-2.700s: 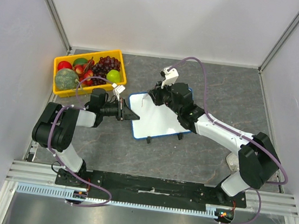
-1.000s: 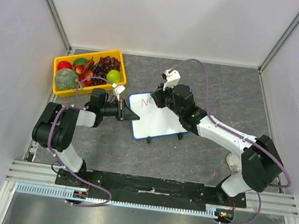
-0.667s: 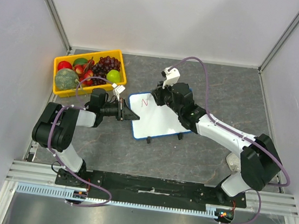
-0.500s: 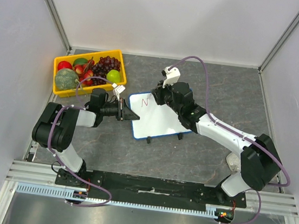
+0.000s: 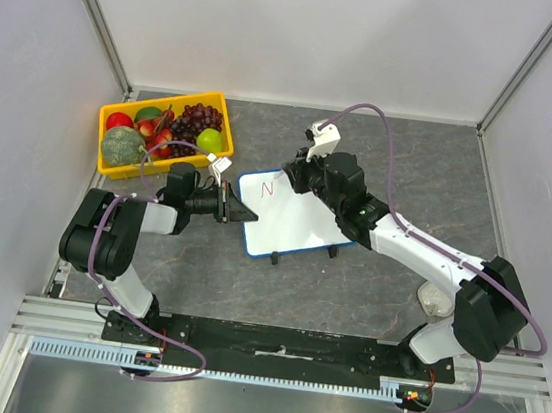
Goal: Write a sentence on the whiteboard
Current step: Write with the whiteboard marker on the whiteboard.
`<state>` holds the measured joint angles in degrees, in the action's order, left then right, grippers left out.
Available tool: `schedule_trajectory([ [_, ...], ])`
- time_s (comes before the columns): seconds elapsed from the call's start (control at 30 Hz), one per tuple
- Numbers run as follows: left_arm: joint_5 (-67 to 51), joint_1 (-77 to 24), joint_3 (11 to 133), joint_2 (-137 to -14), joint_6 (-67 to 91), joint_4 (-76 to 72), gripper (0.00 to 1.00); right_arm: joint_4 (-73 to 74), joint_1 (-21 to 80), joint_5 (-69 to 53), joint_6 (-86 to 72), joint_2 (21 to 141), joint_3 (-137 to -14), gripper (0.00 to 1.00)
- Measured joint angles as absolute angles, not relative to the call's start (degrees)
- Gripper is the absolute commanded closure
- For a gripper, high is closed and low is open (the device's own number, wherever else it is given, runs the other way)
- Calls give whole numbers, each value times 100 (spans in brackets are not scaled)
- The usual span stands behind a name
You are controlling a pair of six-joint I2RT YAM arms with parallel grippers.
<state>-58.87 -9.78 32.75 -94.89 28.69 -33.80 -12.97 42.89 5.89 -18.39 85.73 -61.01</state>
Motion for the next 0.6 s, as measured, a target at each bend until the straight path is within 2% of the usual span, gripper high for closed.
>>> schedule_trajectory([
  [0.6, -5889, -978, 3275, -9489, 2860, -3380, 98, -1332, 4285, 346, -1986, 8525, -5664, 100],
])
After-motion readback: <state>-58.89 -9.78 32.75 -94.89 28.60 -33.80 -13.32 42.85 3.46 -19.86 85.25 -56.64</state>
